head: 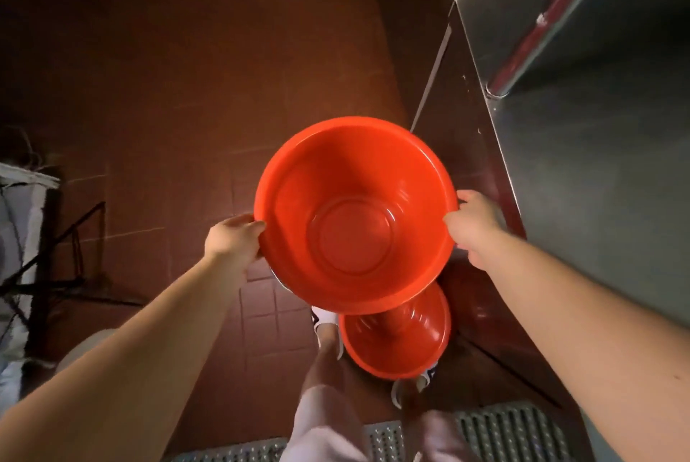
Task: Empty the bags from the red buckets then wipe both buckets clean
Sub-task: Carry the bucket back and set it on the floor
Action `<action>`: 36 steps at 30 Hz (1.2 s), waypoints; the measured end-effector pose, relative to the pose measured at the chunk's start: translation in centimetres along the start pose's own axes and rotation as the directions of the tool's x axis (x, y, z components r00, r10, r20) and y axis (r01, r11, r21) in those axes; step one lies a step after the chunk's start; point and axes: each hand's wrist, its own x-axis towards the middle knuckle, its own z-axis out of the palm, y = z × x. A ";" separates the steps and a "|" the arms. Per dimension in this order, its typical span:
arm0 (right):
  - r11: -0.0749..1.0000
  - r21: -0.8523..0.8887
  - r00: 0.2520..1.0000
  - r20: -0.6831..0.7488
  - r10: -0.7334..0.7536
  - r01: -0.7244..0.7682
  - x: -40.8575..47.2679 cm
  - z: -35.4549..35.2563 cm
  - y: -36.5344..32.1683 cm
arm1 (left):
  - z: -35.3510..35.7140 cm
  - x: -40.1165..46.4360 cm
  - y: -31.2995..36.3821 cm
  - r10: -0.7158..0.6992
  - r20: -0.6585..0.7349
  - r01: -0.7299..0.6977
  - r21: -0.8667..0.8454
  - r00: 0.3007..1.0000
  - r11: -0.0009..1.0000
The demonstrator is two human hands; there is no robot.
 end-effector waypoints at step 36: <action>0.994 0.011 0.988 -0.108 0.114 -0.113 32.4 25.6 19.5 | 29.0 36.4 -16.3 -0.057 0.103 0.034 0.212 0.993 0.977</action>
